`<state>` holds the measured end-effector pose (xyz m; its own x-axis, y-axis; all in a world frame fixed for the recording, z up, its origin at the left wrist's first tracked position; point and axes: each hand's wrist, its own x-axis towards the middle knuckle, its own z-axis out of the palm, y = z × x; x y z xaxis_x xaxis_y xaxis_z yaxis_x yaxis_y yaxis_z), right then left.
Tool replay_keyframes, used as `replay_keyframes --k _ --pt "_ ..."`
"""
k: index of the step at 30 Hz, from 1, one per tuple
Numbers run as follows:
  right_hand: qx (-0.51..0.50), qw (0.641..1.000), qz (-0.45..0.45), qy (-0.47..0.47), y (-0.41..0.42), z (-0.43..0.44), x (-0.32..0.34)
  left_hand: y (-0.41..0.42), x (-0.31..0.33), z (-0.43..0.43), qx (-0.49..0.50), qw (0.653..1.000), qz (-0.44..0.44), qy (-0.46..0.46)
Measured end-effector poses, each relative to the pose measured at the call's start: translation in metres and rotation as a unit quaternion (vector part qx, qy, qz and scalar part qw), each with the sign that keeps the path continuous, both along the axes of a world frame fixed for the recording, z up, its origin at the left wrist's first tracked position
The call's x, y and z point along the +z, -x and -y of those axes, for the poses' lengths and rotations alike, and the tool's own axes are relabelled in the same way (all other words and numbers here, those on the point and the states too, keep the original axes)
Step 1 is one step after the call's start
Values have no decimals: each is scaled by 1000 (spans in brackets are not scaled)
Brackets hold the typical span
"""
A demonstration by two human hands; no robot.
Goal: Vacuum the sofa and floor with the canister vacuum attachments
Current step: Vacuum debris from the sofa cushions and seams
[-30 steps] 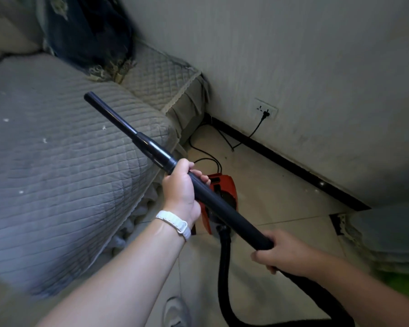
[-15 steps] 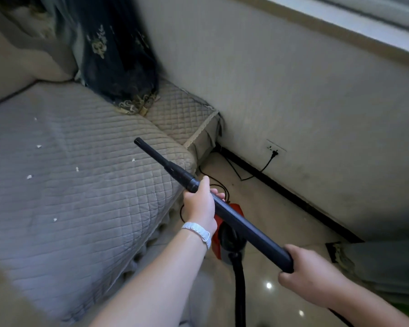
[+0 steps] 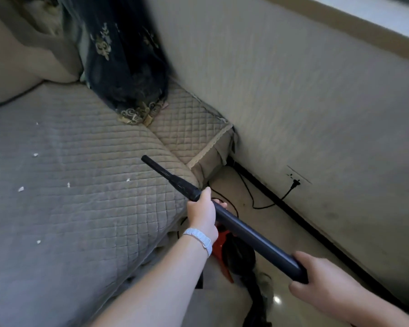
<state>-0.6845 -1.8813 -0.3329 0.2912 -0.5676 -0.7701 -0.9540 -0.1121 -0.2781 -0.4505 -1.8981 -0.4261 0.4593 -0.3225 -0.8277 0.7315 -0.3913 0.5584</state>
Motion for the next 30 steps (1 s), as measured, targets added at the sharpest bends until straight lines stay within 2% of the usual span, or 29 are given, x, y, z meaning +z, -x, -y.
replay_keyframes --k 3,9,11,13,16,22,24,25,27,29,30 --pt "30 999 -5 -13 4 47 -15 7 -15 36 23 999 4 -25" --pt "20 999 18 -36 24 111 -47 25 -24 97 24 999 4 -40" --pt "27 998 36 -42 29 125 -65 28 -44 114 0 998 24 -53" --pt "23 995 33 -92 30 136 -81 29 -68 127 -23 997 30 -69" --pt "25 991 37 -125 26 149 -112 22 -63 146 -44 996 35 -70" --pt "20 986 3 -166 0 165 -153 -12 -117 157 -81 990 26 -117" --pt "-5 989 12 -148 -7 168 -171 -28 -119 165 -99 986 18 -134" --pt "14 989 16 -150 -13 167 -174 -37 -122 168 -108 984 10 -139" --pt "-8 989 5 -150 -42 173 -179 -56 -131 172 -113 982 2 -150" --pt "15 982 -23 -186 -71 180 -178 -77 -141 174 -120 979 8 -163" --pt "2 984 -2 -179 -85 184 -175 -88 -147 174 -125 979 10 -163"
